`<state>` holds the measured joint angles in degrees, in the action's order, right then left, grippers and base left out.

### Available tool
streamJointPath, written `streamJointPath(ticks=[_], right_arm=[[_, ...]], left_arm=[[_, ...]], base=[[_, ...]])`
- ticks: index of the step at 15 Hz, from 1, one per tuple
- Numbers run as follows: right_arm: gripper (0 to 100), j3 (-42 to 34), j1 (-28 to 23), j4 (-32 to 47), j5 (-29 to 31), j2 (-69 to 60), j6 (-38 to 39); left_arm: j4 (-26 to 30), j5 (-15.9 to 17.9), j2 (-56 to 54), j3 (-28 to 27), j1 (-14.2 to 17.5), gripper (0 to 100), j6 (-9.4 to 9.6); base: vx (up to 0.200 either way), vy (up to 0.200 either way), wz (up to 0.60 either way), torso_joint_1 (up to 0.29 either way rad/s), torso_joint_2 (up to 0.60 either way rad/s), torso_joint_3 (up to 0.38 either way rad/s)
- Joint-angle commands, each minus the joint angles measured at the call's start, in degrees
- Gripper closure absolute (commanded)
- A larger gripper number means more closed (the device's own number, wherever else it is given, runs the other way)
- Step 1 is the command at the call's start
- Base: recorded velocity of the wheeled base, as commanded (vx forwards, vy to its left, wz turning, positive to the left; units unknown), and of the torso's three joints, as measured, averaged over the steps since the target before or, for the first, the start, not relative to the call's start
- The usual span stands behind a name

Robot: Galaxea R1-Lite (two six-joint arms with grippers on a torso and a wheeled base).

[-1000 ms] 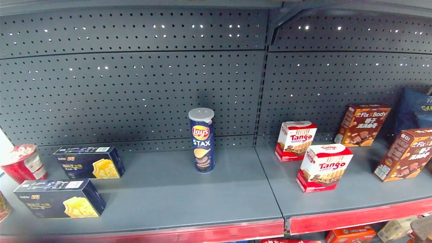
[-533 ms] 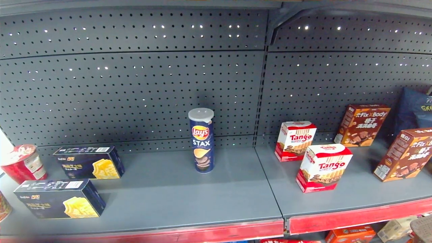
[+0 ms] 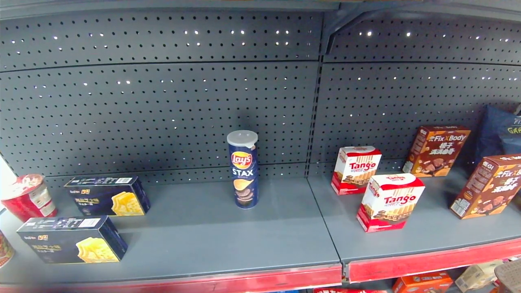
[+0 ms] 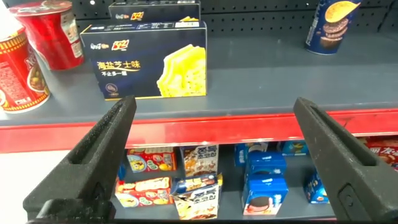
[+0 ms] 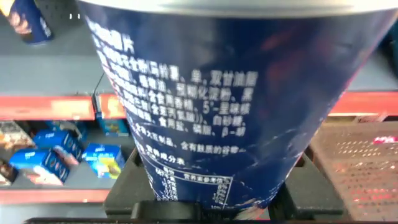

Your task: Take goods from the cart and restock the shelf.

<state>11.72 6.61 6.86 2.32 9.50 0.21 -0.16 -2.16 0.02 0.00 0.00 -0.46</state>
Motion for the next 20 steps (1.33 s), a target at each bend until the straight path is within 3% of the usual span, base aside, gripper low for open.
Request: streamJointPath(ticks=[1,4,7,11,14,16,18,20], right_arm=[[100,1.73,-0.98,0.26,0.14,-0.53,-0.30],[100,3.23,-1.60,0.43,1.02,-0.53,-0.65],[100,3.93,-1.86,0.43,1.29,0.96,-0.73],[100,5.42,-2.48,4.83,1.29,0.96,-0.82],[100,7.36,-2.56,8.96,1.29,0.52,-2.67],[100,8.15,-2.48,9.13,1.20,0.79,-2.76],[100,8.15,-2.21,9.04,1.11,1.14,-2.76],[100,8.15,-2.12,9.04,1.02,1.58,-2.76]], left_arm=[[0.07,0.05,-0.02,0.00,0.00,0,0.02],[0.07,0.66,-0.02,0.00,0.00,0,0.11],[0.16,1.19,-0.02,0.00,0.00,0,2.22],[0.33,-3.12,0.77,-0.18,0.26,0,0.38],[0.33,-3.03,2.17,-1.05,1.05,0,0.73],[0.86,0.05,10.43,-10.55,-1.14,0,0.55],[1.04,5.94,17.91,-19.60,-3.43,0,0.55],[1.13,11.12,25.55,-27.07,-3.60,0,0.55]], base=[[0.000,0.000,0.00,0.000,0.00,0.000],[0.000,0.000,0.00,0.000,0.00,0.000],[0.000,0.000,0.00,0.000,0.00,0.000],[0.000,0.000,0.00,0.000,0.00,0.000],[0.000,0.000,0.00,0.000,0.00,0.000],[0.000,0.000,0.00,0.000,0.00,0.000],[0.000,0.000,0.00,0.000,0.00,0.000],[0.000,0.000,0.00,0.000,0.00,0.000]])
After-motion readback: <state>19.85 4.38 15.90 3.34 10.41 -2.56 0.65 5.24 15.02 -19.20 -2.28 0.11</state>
